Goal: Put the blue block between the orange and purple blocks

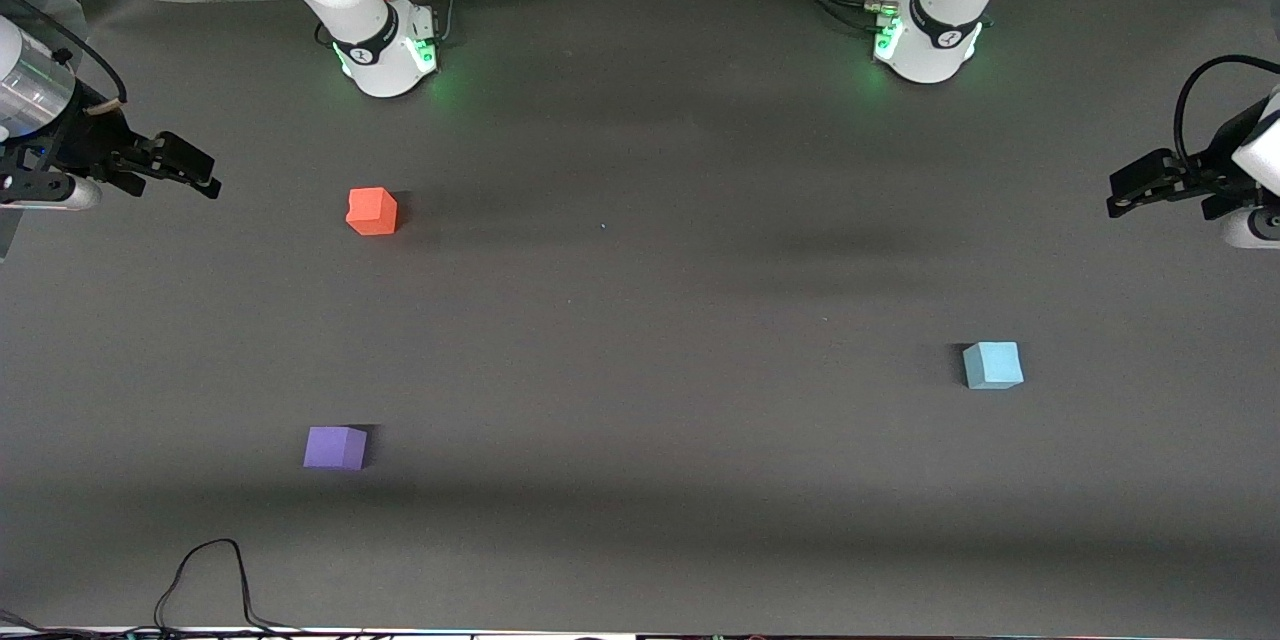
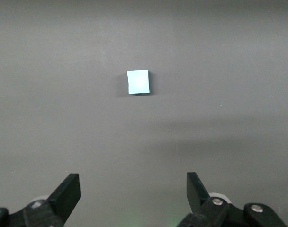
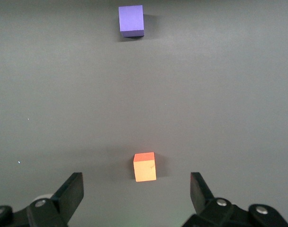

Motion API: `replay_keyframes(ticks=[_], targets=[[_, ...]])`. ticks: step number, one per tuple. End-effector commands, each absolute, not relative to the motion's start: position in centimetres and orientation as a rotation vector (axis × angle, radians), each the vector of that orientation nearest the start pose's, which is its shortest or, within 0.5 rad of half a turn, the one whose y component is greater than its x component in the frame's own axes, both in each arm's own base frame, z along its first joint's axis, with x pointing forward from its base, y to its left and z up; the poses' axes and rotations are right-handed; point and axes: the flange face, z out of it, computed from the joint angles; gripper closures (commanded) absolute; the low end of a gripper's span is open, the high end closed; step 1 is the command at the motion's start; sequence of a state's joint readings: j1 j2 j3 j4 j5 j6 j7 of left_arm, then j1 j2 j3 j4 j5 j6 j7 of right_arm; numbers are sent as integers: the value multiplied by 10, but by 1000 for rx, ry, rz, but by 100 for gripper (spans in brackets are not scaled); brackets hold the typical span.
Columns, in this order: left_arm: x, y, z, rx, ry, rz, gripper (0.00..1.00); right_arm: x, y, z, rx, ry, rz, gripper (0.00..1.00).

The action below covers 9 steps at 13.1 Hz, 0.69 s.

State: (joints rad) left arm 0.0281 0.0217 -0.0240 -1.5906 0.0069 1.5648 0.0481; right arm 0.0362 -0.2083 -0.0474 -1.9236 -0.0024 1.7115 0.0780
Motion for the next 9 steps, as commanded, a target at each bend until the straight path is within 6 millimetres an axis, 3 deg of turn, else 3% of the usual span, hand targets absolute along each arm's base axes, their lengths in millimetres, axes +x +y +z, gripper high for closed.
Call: replay_keyframes(ticks=[1, 2, 5, 9], targets=[[568, 9, 596, -3136, 73, 27, 0, 488, -9, 580, -3114, 130, -25, 0], [574, 10, 588, -3136, 63, 29, 0, 488, -9, 580, -3114, 130, -25, 0], [608, 11, 532, -3136, 57, 41, 0, 490, -7, 577, -3115, 125, -20, 0], [631, 11, 425, -3137, 72, 46, 0, 490, -5, 580, -3090, 130, -28, 0]])
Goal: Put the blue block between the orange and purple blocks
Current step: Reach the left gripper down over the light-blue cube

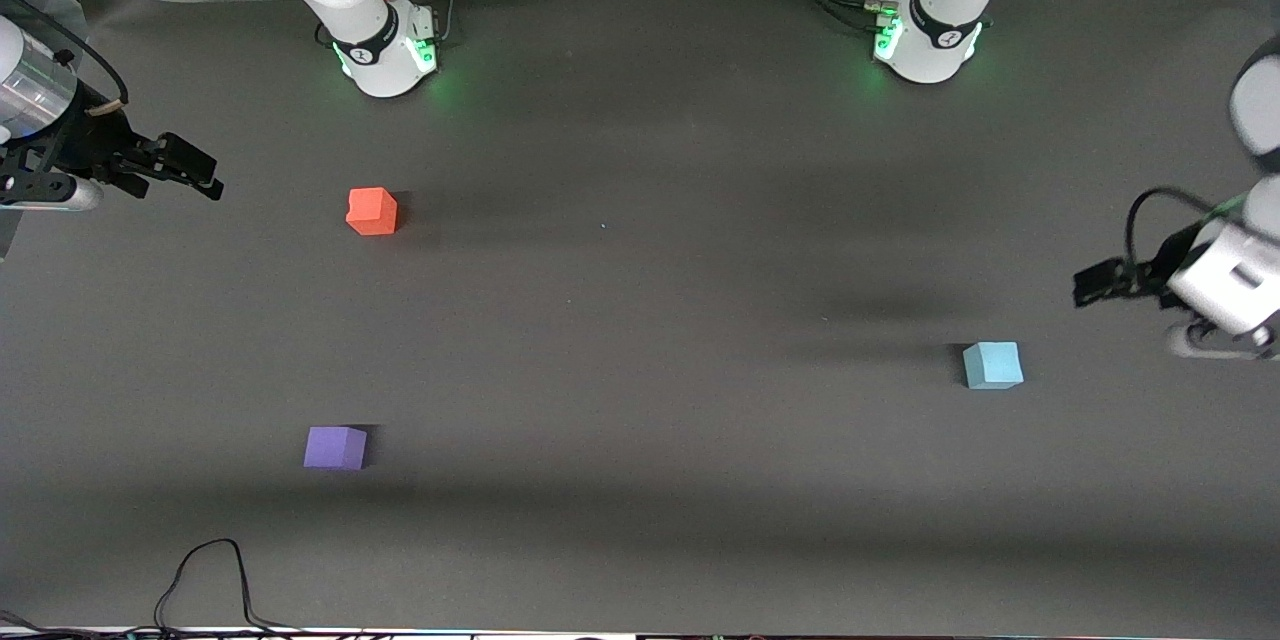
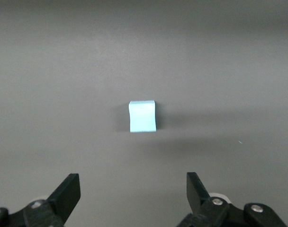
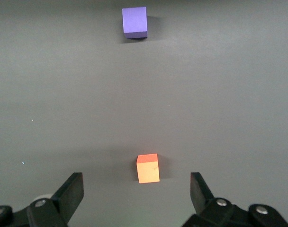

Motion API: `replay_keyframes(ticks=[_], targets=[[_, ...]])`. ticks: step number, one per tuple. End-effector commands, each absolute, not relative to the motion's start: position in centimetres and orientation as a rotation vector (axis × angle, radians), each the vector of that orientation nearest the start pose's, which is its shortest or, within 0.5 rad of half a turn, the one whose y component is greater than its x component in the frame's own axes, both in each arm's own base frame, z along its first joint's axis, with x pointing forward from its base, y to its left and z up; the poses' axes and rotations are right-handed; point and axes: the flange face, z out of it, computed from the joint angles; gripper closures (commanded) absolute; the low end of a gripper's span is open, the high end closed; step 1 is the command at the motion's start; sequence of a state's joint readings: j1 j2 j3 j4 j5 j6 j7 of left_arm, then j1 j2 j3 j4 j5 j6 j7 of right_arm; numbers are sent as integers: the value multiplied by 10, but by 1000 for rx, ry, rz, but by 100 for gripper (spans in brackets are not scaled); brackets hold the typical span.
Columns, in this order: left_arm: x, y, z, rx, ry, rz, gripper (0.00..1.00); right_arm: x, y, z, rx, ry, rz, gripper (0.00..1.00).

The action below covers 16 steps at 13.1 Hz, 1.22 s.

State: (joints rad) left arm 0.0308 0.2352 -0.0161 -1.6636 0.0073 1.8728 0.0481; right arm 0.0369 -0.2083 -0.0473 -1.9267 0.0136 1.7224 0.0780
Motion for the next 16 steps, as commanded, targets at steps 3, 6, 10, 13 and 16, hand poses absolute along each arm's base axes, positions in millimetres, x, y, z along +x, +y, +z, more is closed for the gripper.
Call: replay_keyframes(ticks=[3, 6, 10, 13, 16], targets=[[645, 10, 348, -3139, 67, 27, 0, 488, -7, 580, -3089, 139, -9, 0], [649, 10, 280, -3141, 60, 27, 0, 486, -12, 579, -3087, 152, 12, 0], [625, 9, 217, -3143, 48, -32, 0, 486, -13, 580, -3087, 152, 10, 0], [619, 7, 201, -3143, -11, 17, 0, 488, -14, 579, -3086, 153, -2, 0], [615, 5, 196, -3143, -20, 43, 0, 488, -16, 578, -3085, 157, 0, 0]])
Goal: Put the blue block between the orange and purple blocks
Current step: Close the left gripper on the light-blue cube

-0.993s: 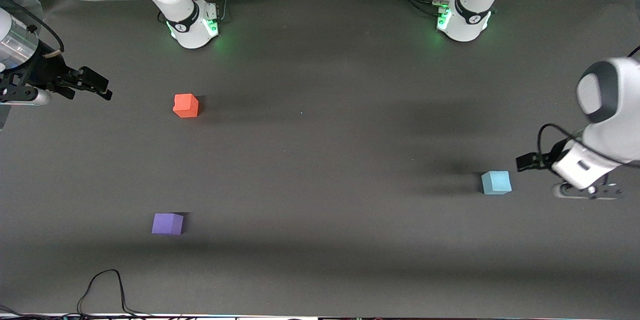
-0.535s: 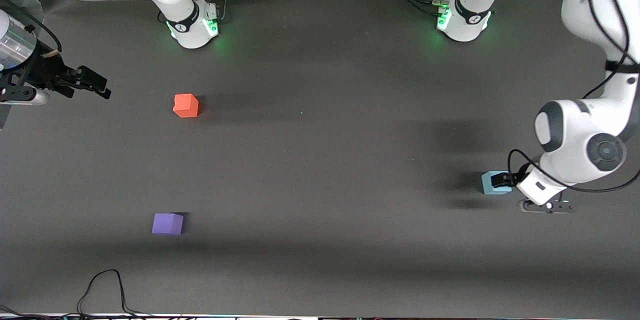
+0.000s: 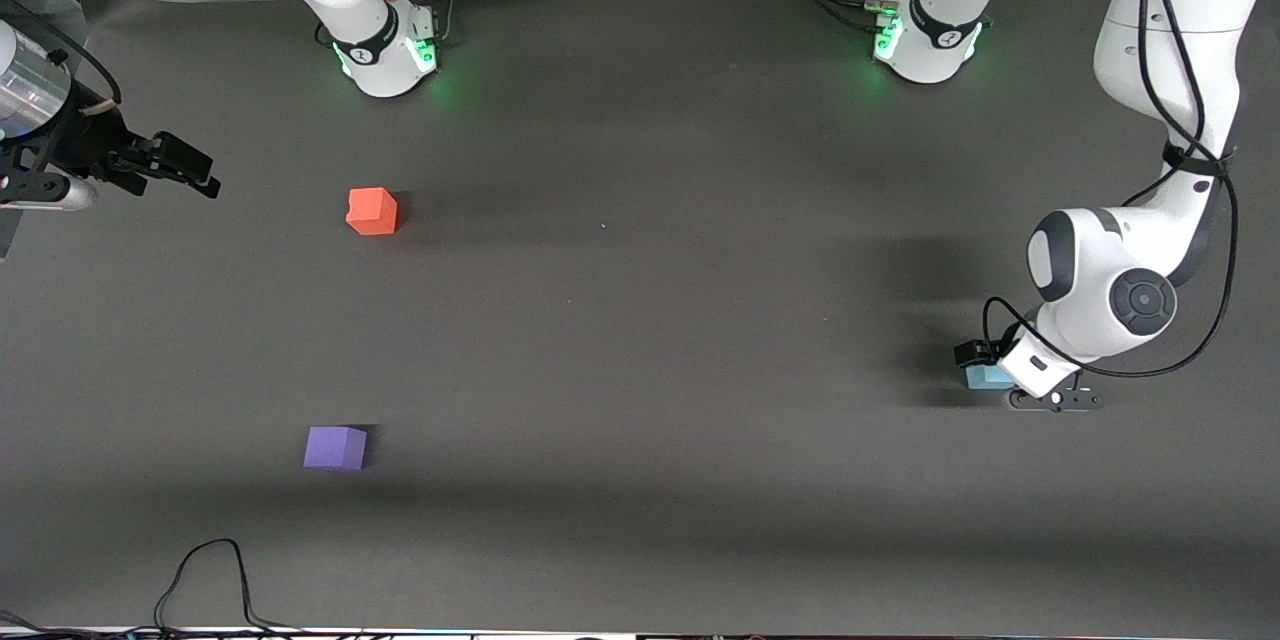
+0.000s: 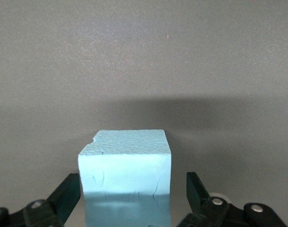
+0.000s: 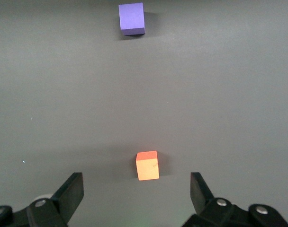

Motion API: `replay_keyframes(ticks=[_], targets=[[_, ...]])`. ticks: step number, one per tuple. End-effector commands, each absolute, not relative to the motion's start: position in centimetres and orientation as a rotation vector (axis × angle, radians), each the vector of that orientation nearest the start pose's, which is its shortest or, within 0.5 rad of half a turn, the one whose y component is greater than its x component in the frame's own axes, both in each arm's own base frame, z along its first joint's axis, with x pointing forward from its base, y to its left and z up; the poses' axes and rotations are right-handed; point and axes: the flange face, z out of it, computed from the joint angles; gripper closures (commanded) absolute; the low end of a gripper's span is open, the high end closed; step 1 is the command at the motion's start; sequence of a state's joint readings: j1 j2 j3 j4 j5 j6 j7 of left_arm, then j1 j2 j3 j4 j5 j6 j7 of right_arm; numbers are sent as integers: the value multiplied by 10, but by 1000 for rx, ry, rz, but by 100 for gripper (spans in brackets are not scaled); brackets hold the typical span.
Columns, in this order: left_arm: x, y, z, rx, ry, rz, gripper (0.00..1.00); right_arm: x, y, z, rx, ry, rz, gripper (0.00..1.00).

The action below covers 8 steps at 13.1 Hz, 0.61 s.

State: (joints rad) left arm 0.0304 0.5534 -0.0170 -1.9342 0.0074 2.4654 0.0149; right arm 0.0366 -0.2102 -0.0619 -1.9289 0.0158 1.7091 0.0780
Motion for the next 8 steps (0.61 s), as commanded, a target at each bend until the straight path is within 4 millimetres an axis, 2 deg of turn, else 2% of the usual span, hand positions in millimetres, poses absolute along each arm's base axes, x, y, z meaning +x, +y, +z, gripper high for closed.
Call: replay_keyframes(ticks=[1, 2, 3, 4, 5, 8], targets=[[614, 6, 195, -3142, -23, 53, 1, 488, -17, 579, -3085, 152, -3, 0], [614, 7, 195, -3142, -28, 55, 13, 487, -22, 579, -3083, 161, -1, 0], [614, 7, 195, -3142, -35, 58, 34, 487, -22, 580, -3082, 159, -3, 0], [614, 7, 195, -3142, -49, 58, 48, 487, -22, 579, -3082, 159, -1, 0], [614, 7, 195, -3142, -56, 58, 54, 487, -22, 579, -3082, 159, -1, 0], [619, 6, 204, -3141, -48, 39, 55, 490, -23, 577, -3083, 159, -8, 0]])
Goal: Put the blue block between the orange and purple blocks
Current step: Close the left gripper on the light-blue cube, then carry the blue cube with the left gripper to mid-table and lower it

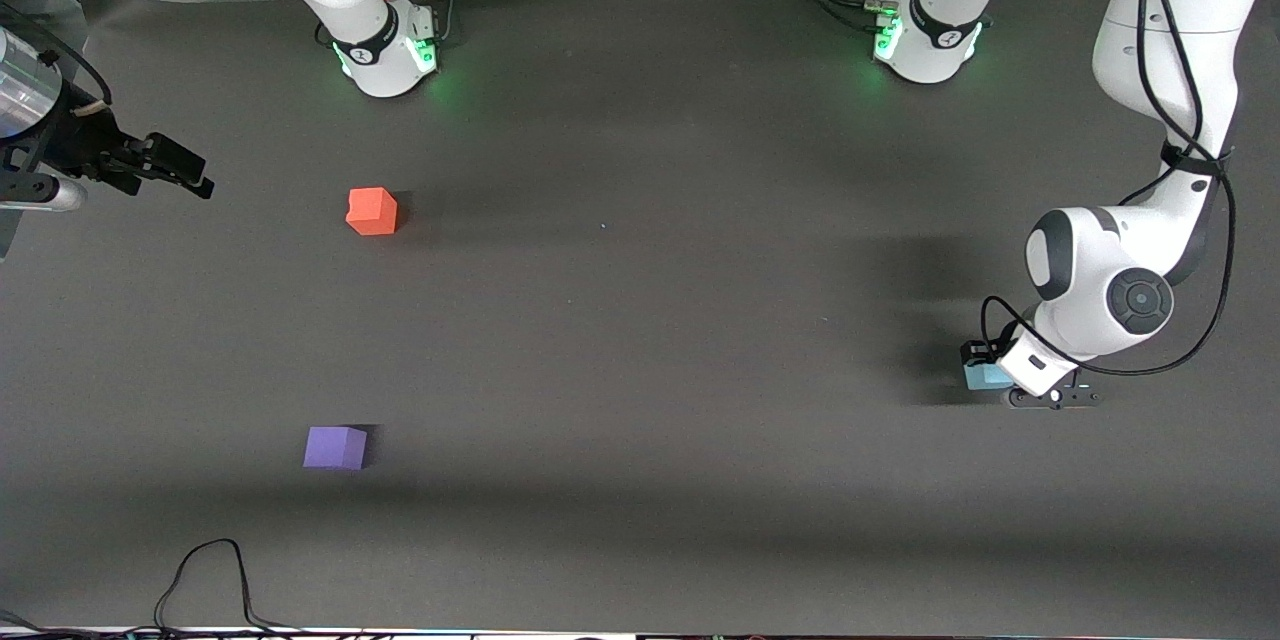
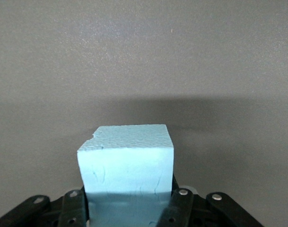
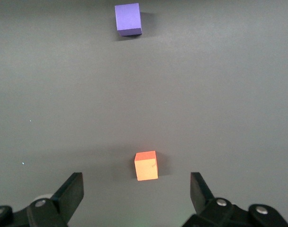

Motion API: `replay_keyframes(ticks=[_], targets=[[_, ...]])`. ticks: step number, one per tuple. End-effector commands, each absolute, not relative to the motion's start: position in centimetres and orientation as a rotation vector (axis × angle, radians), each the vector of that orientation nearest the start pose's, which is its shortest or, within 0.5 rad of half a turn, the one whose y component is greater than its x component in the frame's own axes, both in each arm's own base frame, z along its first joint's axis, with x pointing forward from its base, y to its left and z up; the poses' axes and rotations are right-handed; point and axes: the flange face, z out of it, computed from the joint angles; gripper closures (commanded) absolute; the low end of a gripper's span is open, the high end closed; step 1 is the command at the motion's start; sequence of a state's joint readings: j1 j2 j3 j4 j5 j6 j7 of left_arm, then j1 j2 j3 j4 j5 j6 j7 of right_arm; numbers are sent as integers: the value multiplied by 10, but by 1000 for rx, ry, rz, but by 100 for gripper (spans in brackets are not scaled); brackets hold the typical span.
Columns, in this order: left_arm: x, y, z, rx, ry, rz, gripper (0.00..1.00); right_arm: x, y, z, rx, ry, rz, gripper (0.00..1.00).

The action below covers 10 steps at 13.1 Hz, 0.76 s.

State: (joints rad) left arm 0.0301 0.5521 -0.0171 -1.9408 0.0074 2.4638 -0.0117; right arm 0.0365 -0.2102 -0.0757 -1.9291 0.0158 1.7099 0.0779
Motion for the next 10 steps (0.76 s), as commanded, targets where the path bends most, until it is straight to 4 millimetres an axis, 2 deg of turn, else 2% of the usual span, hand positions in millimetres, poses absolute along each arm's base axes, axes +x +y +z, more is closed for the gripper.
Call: replay_keyframes(ticks=[1, 3, 4, 6, 7, 8, 10], targets=[[625, 9, 218, -3139, -46, 27, 55, 490, -23, 577, -3083, 160, -13, 0], [646, 12, 289, -3136, -50, 86, 55, 489, -25, 579, -3080, 167, -22, 0], [656, 8, 330, -3132, -55, 155, 54, 489, -32, 580, -3075, 189, -24, 0], [667, -5, 398, -3130, -47, 259, 54, 487, -34, 582, -3065, 197, -29, 0], [668, -22, 426, -3128, -69, 274, 54, 488, -36, 584, -3059, 205, -39, 0], [666, -53, 446, -3122, -79, 284, 55, 489, -38, 584, -3052, 209, -50, 0], [658, -137, 471, -3122, -128, 245, 55, 489, -36, 584, -3053, 204, -55, 0]])
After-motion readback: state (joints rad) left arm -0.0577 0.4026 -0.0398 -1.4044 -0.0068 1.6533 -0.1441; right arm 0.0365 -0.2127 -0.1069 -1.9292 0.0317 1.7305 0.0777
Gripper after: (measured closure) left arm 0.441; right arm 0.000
